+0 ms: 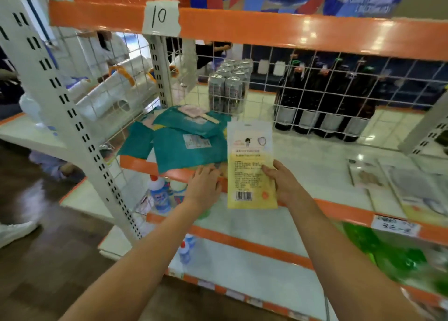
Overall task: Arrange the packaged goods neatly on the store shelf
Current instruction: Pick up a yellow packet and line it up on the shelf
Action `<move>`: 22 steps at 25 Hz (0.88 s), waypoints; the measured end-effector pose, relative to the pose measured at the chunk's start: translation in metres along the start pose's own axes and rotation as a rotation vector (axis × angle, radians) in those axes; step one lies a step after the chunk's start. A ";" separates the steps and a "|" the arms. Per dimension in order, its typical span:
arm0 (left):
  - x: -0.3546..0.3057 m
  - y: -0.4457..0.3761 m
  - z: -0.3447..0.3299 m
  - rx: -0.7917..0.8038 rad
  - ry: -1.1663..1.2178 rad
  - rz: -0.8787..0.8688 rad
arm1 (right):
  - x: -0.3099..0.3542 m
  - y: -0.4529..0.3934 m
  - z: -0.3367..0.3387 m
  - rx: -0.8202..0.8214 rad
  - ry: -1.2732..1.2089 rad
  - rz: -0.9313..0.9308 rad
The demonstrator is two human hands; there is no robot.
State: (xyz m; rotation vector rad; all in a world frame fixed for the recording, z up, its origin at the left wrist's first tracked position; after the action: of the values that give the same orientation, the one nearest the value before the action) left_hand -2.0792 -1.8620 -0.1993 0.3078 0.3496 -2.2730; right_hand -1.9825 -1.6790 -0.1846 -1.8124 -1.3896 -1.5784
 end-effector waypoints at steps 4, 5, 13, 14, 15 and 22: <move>-0.006 0.010 -0.004 0.039 0.003 -0.028 | -0.003 0.017 0.007 -0.046 -0.025 0.023; -0.004 0.013 -0.005 0.044 0.028 -0.027 | -0.006 0.023 0.005 -0.055 -0.032 0.035; 0.039 0.075 -0.015 0.020 0.230 0.033 | -0.071 0.060 -0.042 -0.115 -0.085 0.002; 0.050 0.080 -0.017 0.044 0.228 0.040 | -0.079 0.065 -0.048 -0.111 -0.085 -0.016; 0.061 0.087 -0.019 0.071 0.231 0.044 | -0.088 0.069 -0.054 -0.113 -0.090 -0.032; 0.096 0.138 -0.022 0.151 0.449 0.141 | -0.142 0.110 -0.087 -0.175 -0.158 -0.048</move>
State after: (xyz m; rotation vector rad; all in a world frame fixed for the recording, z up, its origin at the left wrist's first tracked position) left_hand -2.0360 -2.0085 -0.2725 0.8994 0.3702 -2.0810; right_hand -1.9222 -1.8571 -0.2502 -2.0605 -1.4107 -1.6579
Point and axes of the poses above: each hand's wrist, its own y-axis away from the middle knuckle, its own z-axis out of the back of the hand, x = y × z, the point moved 1 cm from there along -y, towards the middle knuckle, and after that the axes turned 4 degrees about y, right-handed, at the moved point
